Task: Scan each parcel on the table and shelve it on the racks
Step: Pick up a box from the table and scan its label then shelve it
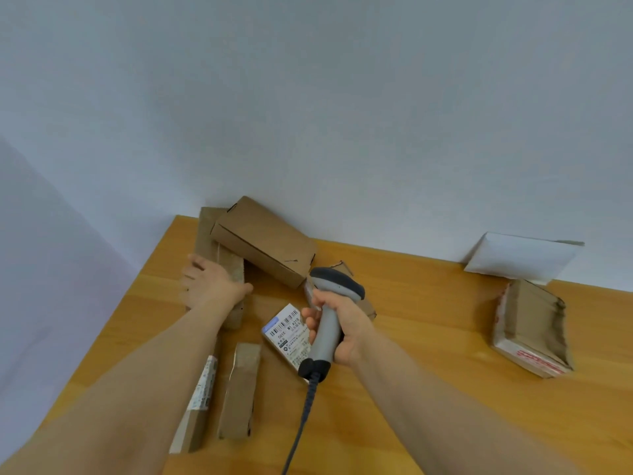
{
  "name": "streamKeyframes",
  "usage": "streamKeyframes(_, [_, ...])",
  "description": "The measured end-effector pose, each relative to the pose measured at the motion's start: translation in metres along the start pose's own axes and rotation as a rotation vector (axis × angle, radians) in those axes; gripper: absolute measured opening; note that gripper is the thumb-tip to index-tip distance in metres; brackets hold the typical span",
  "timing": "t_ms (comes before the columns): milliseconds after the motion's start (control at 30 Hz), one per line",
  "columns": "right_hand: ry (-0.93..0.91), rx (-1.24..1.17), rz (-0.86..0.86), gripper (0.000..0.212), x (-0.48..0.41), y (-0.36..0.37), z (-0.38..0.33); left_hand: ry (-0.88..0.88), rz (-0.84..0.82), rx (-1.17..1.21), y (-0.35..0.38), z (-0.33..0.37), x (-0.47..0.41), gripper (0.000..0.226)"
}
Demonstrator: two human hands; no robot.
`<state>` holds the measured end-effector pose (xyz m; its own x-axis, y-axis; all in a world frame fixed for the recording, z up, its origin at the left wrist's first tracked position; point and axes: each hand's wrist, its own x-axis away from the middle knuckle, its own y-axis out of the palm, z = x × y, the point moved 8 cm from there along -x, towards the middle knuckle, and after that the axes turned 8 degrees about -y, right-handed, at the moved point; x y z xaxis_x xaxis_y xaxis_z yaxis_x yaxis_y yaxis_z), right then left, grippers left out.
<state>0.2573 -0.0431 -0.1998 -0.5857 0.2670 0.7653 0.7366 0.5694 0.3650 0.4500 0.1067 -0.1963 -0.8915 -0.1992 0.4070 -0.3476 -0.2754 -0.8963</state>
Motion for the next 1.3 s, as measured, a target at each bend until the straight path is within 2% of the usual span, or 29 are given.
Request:
streamKeyframes(133, [-0.014,0.005,-0.051,0.014,0.013,0.005,-0.002,0.036,0.102,-0.153,-0.036,-0.012,0.022,0.129])
streamKeyframes(300, [0.007,0.038,-0.153,0.013,0.044,0.008,0.003,-0.077,0.077,-0.21,-0.061,-0.055,0.071,0.128])
streamKeyframes(433, [-0.009,0.117,-0.22,0.034,0.066,-0.007,0.012,-0.17,0.045,-0.112,-0.067,-0.097,0.119,0.132])
streamKeyframes(500, [-0.03,0.156,-0.239,0.038,0.079,-0.017,0.018,-0.187,0.026,0.022,-0.07,-0.111,0.151,0.125])
streamKeyframes(567, [-0.056,0.172,-0.257,0.032,0.093,-0.024,0.022,-0.158,-0.062,0.294,-0.067,-0.119,0.184,0.09])
streamKeyframes(600, [-0.065,0.179,-0.265,0.028,0.1,-0.027,0.025,-0.14,-0.175,0.47,-0.059,-0.121,0.202,0.066])
streamKeyframes(667, [-0.075,0.196,-0.294,0.02,0.115,-0.03,0.031,-0.144,-0.435,0.818,-0.041,-0.124,0.241,0.048])
streamKeyframes(767, [-0.08,0.211,-0.325,0.015,0.135,-0.033,0.042,-0.122,-0.598,1.138,-0.027,-0.133,0.283,0.045])
streamKeyframes(867, [-0.079,0.202,-0.342,0.021,0.151,-0.037,0.054,-0.112,-0.628,1.3,-0.018,-0.138,0.308,0.041])
streamKeyframes(1000, [-0.119,0.207,-0.37,0.034,0.173,-0.04,0.068,-0.06,-0.696,1.473,-0.013,-0.139,0.328,0.053])
streamKeyframes(1133, [-0.244,0.181,-0.327,0.047,0.193,-0.04,0.06,0.017,-0.702,1.441,-0.025,-0.146,0.339,0.046])
streamKeyframes(1200, [-0.321,0.198,-0.306,0.049,0.2,-0.04,0.053,0.085,-0.626,1.301,-0.038,-0.154,0.336,0.055])
streamKeyframes(1300, [-0.421,0.233,-0.303,0.042,0.211,-0.034,0.048,0.161,-0.533,1.11,-0.057,-0.163,0.336,0.04])
